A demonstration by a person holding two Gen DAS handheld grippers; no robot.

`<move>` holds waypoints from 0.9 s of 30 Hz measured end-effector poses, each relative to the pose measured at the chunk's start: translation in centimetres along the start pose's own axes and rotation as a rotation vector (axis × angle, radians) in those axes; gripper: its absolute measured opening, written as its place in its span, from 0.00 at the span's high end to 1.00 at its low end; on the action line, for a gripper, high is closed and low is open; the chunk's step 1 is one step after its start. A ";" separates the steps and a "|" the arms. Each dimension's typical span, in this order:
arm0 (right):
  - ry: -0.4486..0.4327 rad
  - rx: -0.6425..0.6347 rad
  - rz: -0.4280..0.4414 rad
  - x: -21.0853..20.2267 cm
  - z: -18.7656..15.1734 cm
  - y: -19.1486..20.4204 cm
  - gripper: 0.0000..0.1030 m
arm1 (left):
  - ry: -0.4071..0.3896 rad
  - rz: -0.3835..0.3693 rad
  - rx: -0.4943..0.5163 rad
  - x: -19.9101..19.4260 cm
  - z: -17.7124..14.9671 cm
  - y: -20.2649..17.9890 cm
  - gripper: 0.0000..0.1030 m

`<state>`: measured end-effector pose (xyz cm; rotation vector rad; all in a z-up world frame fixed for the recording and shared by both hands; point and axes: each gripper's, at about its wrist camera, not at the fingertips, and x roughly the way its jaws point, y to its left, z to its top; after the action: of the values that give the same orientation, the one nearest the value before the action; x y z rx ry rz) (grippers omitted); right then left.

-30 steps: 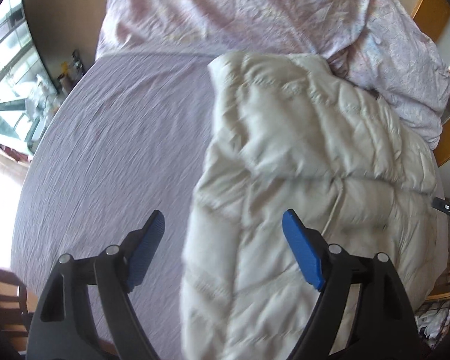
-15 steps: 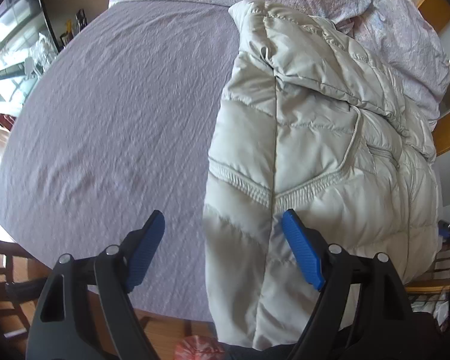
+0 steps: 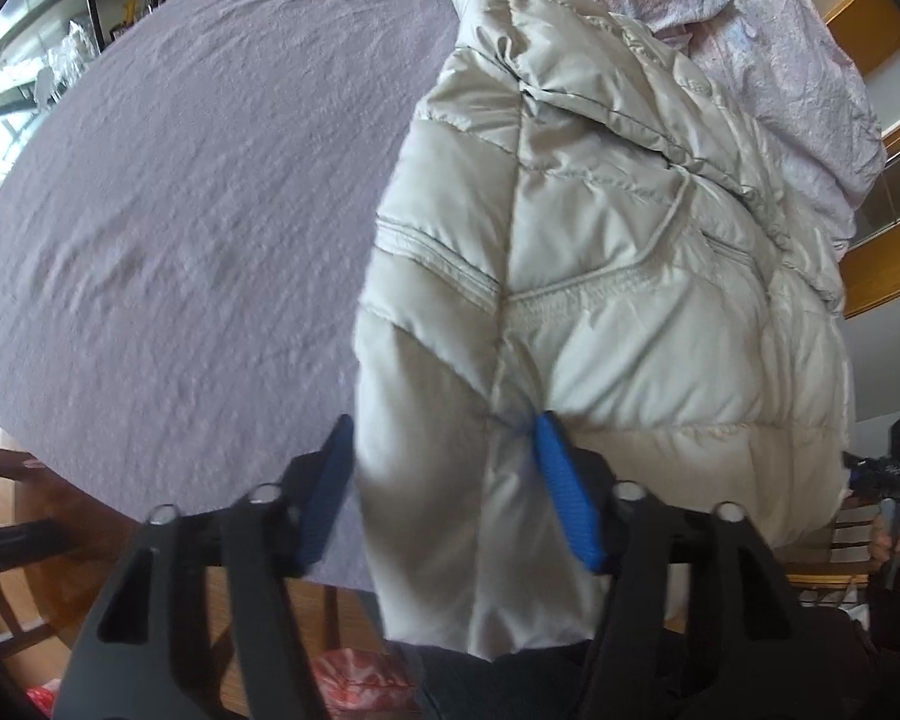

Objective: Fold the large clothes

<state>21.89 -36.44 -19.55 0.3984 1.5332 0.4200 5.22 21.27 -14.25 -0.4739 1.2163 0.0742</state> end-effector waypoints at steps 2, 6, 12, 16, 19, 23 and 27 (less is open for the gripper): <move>-0.008 -0.025 0.016 -0.2 -0.3 0.1 0.69 | -0.004 -0.010 0.001 -0.2 -0.2 -0.3 0.62; -0.055 -0.053 0.042 -1.4 -0.2 0.4 0.89 | -0.023 -0.008 0.007 -0.9 0.1 -1.2 0.82; -0.148 -0.122 0.045 -3.2 0.8 2.4 0.92 | -0.073 0.006 0.046 -3.3 1.5 -2.6 0.89; -0.207 -0.168 0.040 -4.5 1.9 3.9 0.93 | -0.136 -0.001 0.079 -5.4 3.3 -4.1 0.89; -0.252 -0.193 0.038 -5.5 3.4 5.2 0.93 | -0.188 -0.005 0.096 -6.9 4.9 -5.0 0.89; -0.303 -0.220 0.023 -6.6 5.2 6.3 0.93 | -0.235 0.011 0.108 -7.9 7.2 -5.6 0.89; -0.346 -0.238 -0.003 -7.0 7.2 7.7 0.93 | -0.272 0.013 0.104 -8.3 9.6 -6.3 0.89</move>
<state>29.05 -33.17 -9.61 0.2657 1.1334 0.4973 12.66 20.97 -2.14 -0.3519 0.9515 0.0835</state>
